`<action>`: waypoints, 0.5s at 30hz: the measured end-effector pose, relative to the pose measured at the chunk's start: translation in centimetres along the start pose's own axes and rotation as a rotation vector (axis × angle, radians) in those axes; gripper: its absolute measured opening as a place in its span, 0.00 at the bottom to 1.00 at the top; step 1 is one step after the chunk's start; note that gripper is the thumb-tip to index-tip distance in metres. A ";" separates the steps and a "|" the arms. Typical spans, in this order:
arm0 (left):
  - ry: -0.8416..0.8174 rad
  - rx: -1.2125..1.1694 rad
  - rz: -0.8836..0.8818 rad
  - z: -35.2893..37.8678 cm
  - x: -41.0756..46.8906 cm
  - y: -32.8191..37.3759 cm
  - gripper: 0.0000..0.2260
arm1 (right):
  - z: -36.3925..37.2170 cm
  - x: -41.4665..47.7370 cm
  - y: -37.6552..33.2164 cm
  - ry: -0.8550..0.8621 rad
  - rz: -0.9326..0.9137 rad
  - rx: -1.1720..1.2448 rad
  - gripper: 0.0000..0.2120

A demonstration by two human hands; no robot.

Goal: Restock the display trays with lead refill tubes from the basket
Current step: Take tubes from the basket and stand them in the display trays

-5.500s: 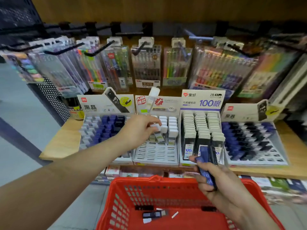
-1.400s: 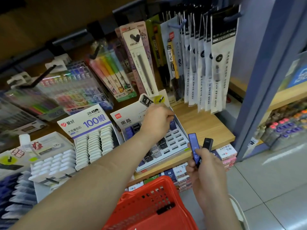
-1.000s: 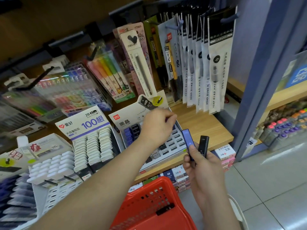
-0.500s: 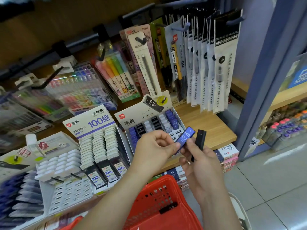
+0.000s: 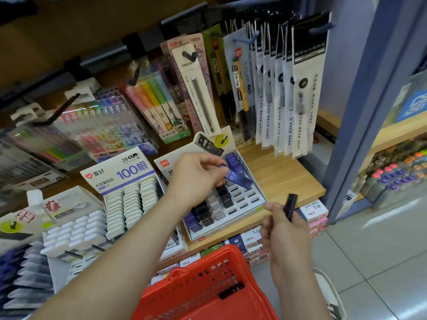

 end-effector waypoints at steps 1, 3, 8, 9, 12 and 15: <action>0.052 0.044 0.010 -0.4 0.6 0.0 0.05 | -0.9 0.1 0.3 0.050 0.010 0.030 0.09; 0.093 0.178 0.050 -0.1 1.6 0.1 0.05 | -1.6 0.2 0.9 0.093 0.060 0.084 0.11; 0.064 0.523 0.142 2.8 2.8 0.7 0.08 | -0.5 0.2 1.3 0.041 0.128 0.219 0.15; 0.061 0.563 0.149 3.2 2.9 0.8 0.09 | -0.4 0.3 1.4 0.030 0.124 0.237 0.14; 0.048 0.641 0.173 3.9 2.9 1.2 0.10 | -0.3 0.4 1.4 0.007 0.110 0.256 0.13; -0.017 0.737 0.204 4.8 3.2 1.5 0.11 | -0.3 0.2 1.1 0.010 0.079 0.213 0.12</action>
Point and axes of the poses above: each hand's wrist, its own x-axis towards the middle knuckle, its own z-axis out of the palm, y = z × x, the point moved 9 cm from there along x, towards the middle knuckle, and after that the axes turned 10 degrees about -y, right-handed, at the moved point
